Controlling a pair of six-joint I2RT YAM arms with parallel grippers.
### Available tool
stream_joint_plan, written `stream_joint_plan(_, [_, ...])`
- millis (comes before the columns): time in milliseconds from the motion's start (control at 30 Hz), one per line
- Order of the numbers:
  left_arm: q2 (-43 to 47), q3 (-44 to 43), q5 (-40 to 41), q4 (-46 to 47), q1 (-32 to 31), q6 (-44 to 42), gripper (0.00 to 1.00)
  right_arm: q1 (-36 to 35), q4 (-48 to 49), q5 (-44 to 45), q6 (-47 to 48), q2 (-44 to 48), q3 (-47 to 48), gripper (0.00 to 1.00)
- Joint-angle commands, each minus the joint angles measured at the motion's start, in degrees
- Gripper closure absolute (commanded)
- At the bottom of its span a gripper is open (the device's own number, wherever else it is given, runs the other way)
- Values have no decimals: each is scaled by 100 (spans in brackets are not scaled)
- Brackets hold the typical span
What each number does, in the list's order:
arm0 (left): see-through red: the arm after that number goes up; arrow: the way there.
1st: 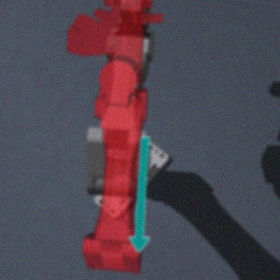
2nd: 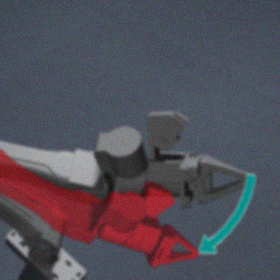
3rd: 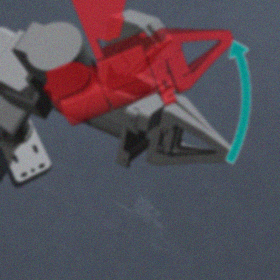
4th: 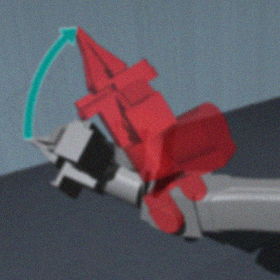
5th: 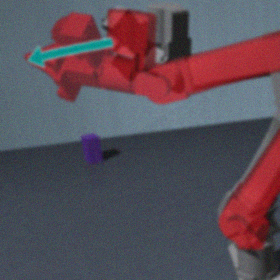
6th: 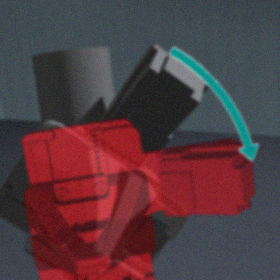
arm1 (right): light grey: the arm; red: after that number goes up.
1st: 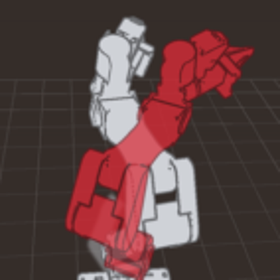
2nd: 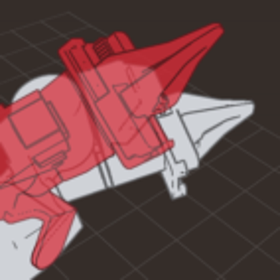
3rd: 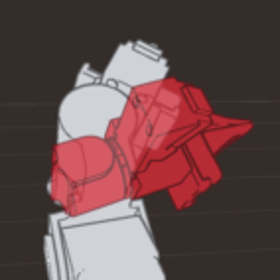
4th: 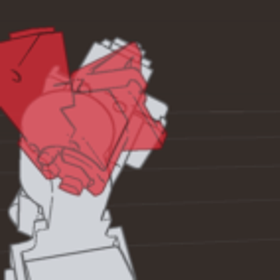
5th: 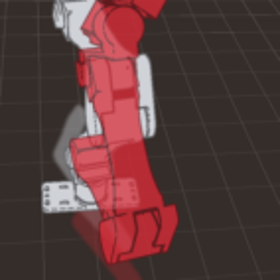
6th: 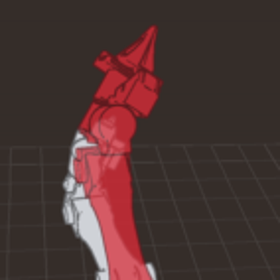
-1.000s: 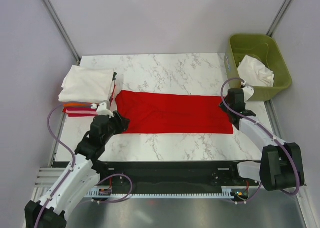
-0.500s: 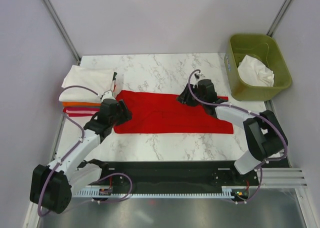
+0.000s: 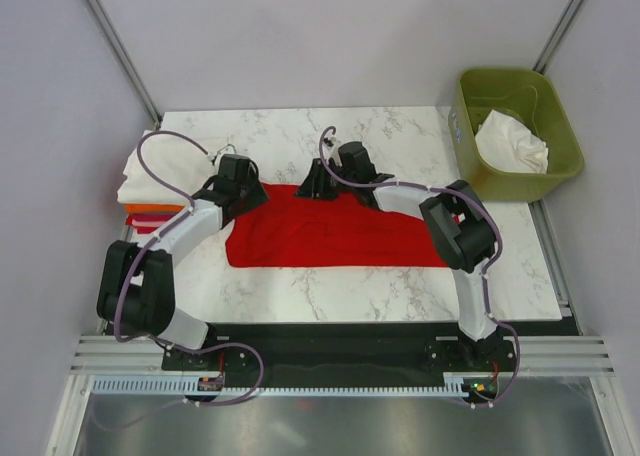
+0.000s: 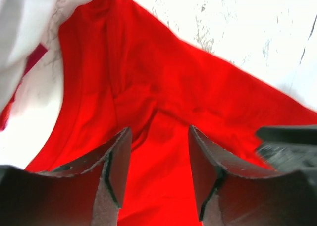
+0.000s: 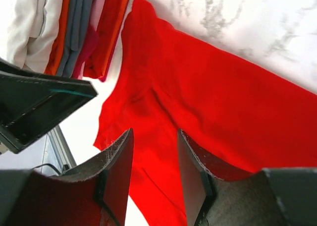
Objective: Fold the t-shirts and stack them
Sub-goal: Fold the tshirt
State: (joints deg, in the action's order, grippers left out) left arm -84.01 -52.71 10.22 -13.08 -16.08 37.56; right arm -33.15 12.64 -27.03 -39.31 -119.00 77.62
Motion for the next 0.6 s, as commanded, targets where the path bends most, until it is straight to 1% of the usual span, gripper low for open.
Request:
stream_joint_plan(0, [-439, -477, 129, 166, 34, 94, 45, -122, 107, -356, -173, -325, 629, 52])
stream_joint_plan(167, [-1090, -907, 121, 78, 78, 129, 56, -236, -69, -540, -191, -957, 1158, 51])
stream_joint_plan(200, [-1187, -969, 112, 52, 87, 163, 61, -254, -139, -567, -182, -1045, 1272, 51])
stream_joint_plan(233, [-1388, -1022, 112, 16, 113, 190, 62, -254, -122, -680, -174, -1185, 1299, 51])
stream_joint_plan(433, [-2092, -1435, -143, -177, 192, 252, 61, -254, -60, -901, -156, -1511, 1317, 51])
stream_joint_plan(567, [-2522, -1882, -99, -589, 210, 322, 60, -254, -69, -1155, -156, -1609, 1290, 51])
